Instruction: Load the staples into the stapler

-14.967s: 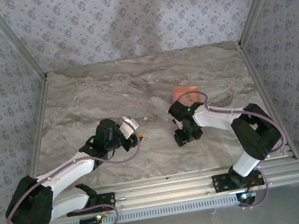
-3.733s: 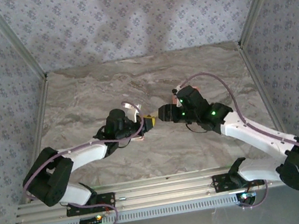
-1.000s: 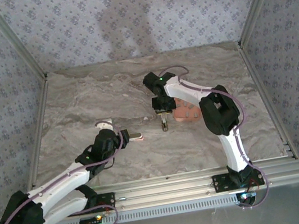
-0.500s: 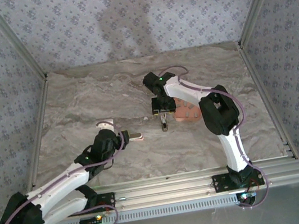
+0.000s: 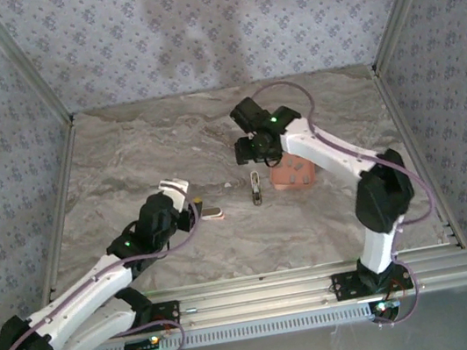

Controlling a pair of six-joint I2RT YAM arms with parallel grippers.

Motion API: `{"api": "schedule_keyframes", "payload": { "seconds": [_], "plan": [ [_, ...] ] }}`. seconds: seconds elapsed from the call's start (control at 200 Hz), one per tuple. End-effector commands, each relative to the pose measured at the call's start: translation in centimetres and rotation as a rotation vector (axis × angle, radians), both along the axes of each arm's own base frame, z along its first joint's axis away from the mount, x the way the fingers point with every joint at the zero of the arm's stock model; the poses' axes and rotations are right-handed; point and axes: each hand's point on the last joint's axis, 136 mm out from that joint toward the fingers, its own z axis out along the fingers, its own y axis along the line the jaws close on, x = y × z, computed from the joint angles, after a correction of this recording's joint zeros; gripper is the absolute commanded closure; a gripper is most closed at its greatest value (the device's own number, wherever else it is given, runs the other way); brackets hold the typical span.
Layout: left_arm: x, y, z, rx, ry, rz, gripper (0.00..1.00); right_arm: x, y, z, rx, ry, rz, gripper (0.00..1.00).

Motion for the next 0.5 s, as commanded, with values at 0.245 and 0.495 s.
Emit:
{"api": "schedule_keyframes", "payload": {
  "seconds": [0.245, 0.495],
  "plan": [
    [-2.5, -2.8, -0.6, 0.315, -0.022, -0.457, 0.32, -2.7, -2.4, 2.2, 0.126, -0.303, 0.091, 0.33],
    [-4.4, -4.6, -3.6, 0.439, 0.114, -0.727, 0.32, -4.2, -4.0, 2.2, 0.177, -0.394, 0.136, 0.33]
  ]
}}
